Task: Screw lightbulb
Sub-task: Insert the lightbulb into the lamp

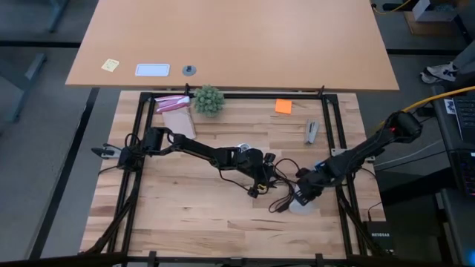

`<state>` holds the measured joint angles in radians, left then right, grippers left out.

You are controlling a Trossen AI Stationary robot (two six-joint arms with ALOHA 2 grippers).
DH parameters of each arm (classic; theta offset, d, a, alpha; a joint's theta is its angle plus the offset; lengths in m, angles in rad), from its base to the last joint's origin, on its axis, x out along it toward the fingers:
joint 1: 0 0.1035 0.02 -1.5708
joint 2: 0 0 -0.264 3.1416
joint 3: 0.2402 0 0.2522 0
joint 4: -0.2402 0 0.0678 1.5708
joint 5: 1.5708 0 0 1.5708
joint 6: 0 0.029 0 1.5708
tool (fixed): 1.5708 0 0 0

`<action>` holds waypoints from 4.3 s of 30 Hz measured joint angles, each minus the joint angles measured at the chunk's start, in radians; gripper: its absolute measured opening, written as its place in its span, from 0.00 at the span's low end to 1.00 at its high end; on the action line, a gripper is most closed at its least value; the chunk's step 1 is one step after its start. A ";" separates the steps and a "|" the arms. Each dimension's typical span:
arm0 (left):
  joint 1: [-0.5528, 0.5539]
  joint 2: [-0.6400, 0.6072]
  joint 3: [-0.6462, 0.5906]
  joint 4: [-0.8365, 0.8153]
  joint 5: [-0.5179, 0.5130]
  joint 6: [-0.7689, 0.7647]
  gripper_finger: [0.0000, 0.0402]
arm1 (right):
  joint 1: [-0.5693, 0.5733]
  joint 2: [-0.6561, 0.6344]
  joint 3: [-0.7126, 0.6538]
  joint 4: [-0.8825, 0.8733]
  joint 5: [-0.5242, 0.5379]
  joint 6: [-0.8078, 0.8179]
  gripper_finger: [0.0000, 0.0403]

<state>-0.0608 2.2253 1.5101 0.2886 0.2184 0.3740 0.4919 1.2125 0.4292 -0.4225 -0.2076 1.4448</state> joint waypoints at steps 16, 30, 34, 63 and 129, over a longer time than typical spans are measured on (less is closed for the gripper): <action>0.000 0.000 0.000 -0.004 -0.002 0.056 0.36 | -0.002 0.106 -0.002 0.361 0.200 -0.060 0.06; -0.003 0.000 0.000 -0.072 0.060 0.128 0.36 | 0.001 0.273 0.003 0.548 0.263 -0.066 0.06; -0.019 0.000 0.000 -0.083 0.105 0.250 0.36 | 0.001 0.275 0.003 0.565 0.303 -0.066 0.06; -0.082 0.000 0.000 -0.130 0.113 0.484 0.36 | -0.030 0.277 0.045 0.650 0.401 -0.172 0.06; -0.107 -0.018 0.000 -0.258 0.111 0.308 0.36 | -0.160 0.388 0.070 0.838 0.264 -0.333 0.06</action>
<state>-0.1682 2.2078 1.5097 0.0306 0.3290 0.6824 0.3320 1.6001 0.4995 0.4152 0.0567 1.1118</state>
